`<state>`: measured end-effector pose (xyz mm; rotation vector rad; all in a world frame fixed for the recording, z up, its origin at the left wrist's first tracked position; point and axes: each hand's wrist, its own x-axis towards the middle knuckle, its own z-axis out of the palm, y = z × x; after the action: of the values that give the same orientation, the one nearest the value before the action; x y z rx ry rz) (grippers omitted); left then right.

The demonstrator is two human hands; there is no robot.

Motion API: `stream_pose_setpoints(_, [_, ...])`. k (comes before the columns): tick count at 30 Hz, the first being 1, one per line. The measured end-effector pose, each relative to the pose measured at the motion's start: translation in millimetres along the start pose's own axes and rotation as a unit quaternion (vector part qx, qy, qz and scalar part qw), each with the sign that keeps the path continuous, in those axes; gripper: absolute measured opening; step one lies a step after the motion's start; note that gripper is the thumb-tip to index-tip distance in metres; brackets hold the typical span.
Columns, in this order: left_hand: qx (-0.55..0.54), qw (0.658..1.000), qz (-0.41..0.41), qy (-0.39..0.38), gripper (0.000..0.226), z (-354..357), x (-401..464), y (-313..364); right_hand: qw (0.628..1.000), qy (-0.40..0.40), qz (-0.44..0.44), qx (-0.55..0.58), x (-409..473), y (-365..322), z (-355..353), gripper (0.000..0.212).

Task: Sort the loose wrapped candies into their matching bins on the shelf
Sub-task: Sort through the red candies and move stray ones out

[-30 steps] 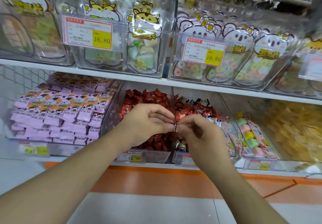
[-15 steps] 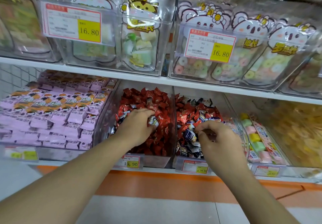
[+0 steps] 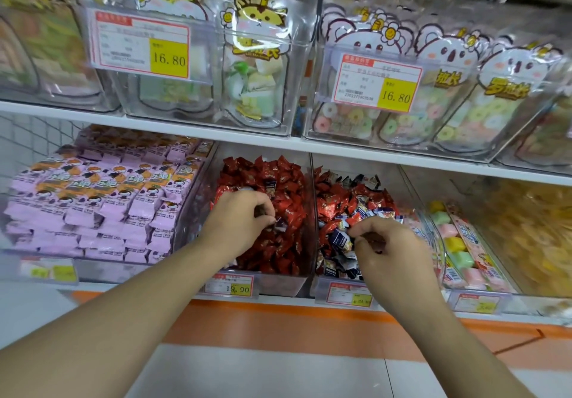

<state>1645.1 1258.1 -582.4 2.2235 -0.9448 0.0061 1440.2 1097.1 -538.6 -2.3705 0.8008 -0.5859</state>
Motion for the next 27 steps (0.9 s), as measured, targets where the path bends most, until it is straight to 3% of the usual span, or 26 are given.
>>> stream_pose_setpoints(5, [0.006,0.999,0.000,-0.032,0.012,-11,-7,0,1.000,0.000,0.004,0.013,-5,-7,-2,0.024])
stream_pose_setpoints(9, [0.038,0.994,0.006,-0.098,0.038,-5,-7,-2,1.000,-0.006,-0.011,0.019,-8,-10,0,0.024])
stream_pose_setpoints(12, [0.046,0.993,0.023,-0.102,0.045,3,-2,-4,1.000,-0.013,-0.014,0.012,-9,-9,1,0.026])
stream_pose_setpoints(21, [0.080,0.995,0.052,-0.028,0.004,5,-1,5,0.999,-0.026,-0.013,0.012,-5,-8,3,0.026])
stream_pose_setpoints(27, [-0.099,0.995,-0.026,-0.006,0.003,-25,-13,20,0.998,-0.025,-0.045,0.030,-8,-18,5,0.023])
